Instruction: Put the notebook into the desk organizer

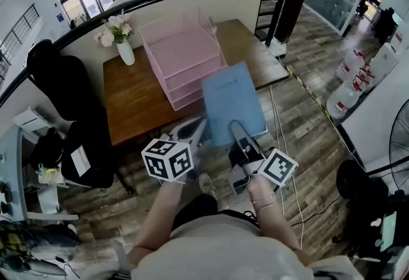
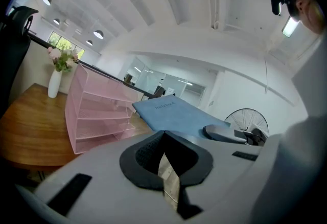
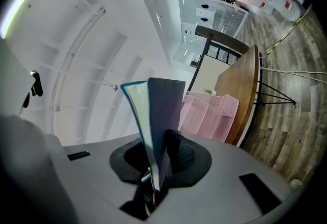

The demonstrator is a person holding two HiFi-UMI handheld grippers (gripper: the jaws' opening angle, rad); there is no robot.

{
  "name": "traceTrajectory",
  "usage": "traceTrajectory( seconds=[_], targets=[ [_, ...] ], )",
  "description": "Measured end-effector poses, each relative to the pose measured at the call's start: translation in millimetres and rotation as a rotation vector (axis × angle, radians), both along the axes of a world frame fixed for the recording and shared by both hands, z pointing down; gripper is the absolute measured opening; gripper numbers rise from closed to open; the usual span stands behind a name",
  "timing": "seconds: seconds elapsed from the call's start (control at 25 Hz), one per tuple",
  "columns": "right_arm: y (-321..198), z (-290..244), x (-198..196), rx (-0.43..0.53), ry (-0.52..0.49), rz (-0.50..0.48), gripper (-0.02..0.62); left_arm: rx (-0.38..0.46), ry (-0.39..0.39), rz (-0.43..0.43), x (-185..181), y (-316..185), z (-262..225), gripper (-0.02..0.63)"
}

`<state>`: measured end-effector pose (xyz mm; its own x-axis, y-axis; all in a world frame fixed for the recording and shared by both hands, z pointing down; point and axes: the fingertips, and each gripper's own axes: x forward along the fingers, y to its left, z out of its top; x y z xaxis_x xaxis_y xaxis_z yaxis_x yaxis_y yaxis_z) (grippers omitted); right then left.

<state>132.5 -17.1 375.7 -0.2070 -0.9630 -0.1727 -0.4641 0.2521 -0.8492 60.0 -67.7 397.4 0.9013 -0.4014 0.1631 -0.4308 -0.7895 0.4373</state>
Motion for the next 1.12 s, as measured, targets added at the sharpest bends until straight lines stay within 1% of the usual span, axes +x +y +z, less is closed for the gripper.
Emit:
traceTrajectory(
  seconds=[0.2, 0.32, 0.4, 0.52, 0.64, 0.8, 0.96, 1.04, 1.12],
  targets=[
    [-51, -10, 11, 0.005, -0.011, -0.023, 0.067, 0.018, 0.021, -0.034, 8, -49, -15, 0.011],
    [-78, -21, 13, 0.03, -0.003, -0.047, 0.067, 0.03, 0.032, -0.063, 9, -75, -22, 0.011],
    [-95, -25, 11, 0.039, -0.003, -0.069, 0.067, 0.025, 0.033, -0.086, 8, -92, -22, 0.011],
    [-119, -25, 11, 0.029, 0.001, -0.091, 0.067, 0.014, 0.034, -0.108, 8, -114, -20, 0.011],
    [-142, -24, 8, 0.029, 0.005, -0.109, 0.067, 0.02, 0.038, -0.13, 4, -134, -21, 0.011],
    [-167, -18, 4, 0.017, 0.001, -0.134, 0.067, 0.052, -0.024, -0.187, -5, -156, -13, 0.011],
    [-184, -11, 0, 0.001, -0.022, -0.148, 0.067, 0.033, -0.055, -0.208, -12, -167, -3, 0.011],
    [-191, -9, -3, -0.004, -0.017, -0.169, 0.067, 0.022, -0.053, -0.211, -13, -169, 0, 0.011],
    [-199, -7, -6, -0.004, -0.018, -0.191, 0.067, 0.018, -0.035, -0.218, -15, -171, -1, 0.011]
  ],
)
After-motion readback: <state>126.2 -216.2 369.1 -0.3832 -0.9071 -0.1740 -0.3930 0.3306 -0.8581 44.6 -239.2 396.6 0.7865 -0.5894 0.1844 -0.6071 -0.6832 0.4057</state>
